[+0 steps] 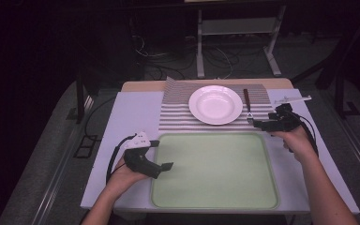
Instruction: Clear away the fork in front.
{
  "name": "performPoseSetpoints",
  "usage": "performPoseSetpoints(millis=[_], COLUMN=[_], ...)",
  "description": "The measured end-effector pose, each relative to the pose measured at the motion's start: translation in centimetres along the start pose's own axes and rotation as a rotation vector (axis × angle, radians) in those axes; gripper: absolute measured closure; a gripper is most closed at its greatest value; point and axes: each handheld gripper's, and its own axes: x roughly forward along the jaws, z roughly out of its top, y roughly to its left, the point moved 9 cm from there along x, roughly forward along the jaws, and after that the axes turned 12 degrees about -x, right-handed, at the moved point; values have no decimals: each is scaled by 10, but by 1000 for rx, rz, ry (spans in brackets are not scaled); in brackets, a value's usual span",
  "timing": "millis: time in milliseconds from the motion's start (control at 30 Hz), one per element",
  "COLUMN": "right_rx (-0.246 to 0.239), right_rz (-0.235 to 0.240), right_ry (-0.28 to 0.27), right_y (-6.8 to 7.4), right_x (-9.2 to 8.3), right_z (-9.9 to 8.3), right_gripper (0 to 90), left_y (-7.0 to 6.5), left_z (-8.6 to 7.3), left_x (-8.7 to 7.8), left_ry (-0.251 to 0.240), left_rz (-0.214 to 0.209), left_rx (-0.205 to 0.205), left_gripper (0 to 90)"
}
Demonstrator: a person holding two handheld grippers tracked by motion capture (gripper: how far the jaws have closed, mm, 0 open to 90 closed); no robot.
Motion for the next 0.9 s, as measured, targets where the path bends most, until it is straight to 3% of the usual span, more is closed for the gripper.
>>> performPoseSetpoints(millis=[233, 700, 900], right_rx=[30, 44, 61], right_rz=[-9, -33, -34], right_ry=[36, 97, 157], right_y=[-11, -31, -41], right_x=[9, 28, 41], right_z=[11, 40, 44], right_gripper=[222, 295, 337], left_y=[-2, 1, 2], left_z=[-1, 0, 1], left_x=[0, -3, -4], left_ry=[-1, -15, -17], left_rz=[-1, -4, -4], left_rx=[6, 0, 0], left_gripper=[0, 0, 0])
